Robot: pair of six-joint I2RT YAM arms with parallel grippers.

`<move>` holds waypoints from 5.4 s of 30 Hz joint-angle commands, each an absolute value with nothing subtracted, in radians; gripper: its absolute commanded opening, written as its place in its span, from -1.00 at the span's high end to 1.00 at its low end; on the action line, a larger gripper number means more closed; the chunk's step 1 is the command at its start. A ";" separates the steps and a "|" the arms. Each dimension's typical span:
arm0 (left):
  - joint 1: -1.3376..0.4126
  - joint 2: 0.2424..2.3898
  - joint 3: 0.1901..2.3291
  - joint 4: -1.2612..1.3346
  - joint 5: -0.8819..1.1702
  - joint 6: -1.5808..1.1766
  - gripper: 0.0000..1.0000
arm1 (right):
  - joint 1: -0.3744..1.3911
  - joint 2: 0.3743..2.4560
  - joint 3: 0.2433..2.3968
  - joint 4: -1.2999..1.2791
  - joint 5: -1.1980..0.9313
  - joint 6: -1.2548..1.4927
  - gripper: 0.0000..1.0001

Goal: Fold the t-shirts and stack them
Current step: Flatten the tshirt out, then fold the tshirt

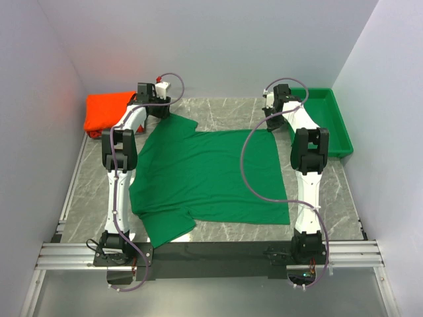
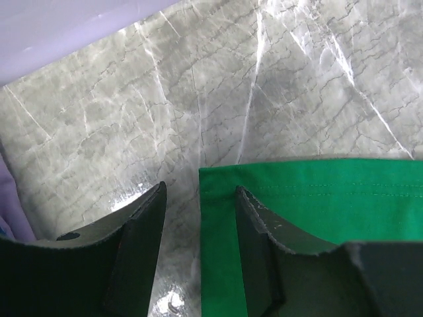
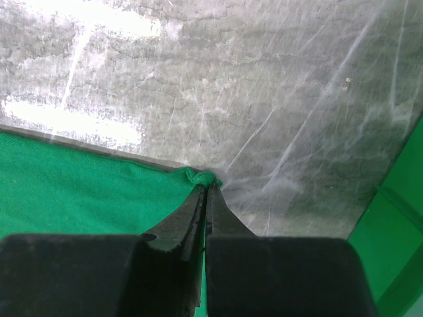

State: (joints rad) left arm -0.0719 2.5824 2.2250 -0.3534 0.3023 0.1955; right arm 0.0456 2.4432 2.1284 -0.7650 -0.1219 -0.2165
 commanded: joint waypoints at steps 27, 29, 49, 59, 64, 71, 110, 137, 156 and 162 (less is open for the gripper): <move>-0.060 2.504 2.316 -0.223 0.380 0.296 0.99 | 0.037 2.376 2.234 -0.762 -0.086 -0.304 1.00; -0.049 2.461 2.307 -0.213 0.405 0.290 0.99 | 0.038 2.339 2.223 -0.746 -0.095 -0.317 1.00; -0.006 1.964 1.766 -0.175 0.554 0.388 0.99 | 0.038 2.108 2.033 -0.796 -0.202 -0.414 1.00; 0.049 1.662 1.405 -0.268 0.640 0.531 0.99 | 0.038 1.931 1.738 -0.790 -0.273 -0.463 1.00; 0.048 1.482 1.180 -0.359 0.670 0.698 0.99 | 0.038 1.864 1.616 -0.787 -0.290 -0.505 1.00; 0.035 1.350 0.910 -0.502 0.629 0.836 0.99 | 0.044 1.838 1.388 -0.736 -0.241 -0.564 1.00; -0.109 1.905 1.357 -0.604 0.730 0.414 -0.27 | 0.074 2.140 1.845 -0.996 -0.324 -0.396 0.50; -0.344 1.835 1.279 -0.880 0.766 0.725 0.17 | 0.072 2.106 1.821 -1.020 -0.265 -0.425 0.52; -0.022 1.784 1.315 -0.537 0.515 0.460 -0.21 | 0.018 2.051 1.634 -0.874 -0.095 -0.207 0.19; -0.012 1.835 1.336 -0.511 0.453 0.443 -0.22 | 0.008 2.117 1.661 -0.850 -0.138 -0.193 0.22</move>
State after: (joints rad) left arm -0.0139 1.8164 1.2934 -0.5560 0.5007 0.4755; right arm 0.0212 2.0777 1.6344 -0.8848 -0.1184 -0.2203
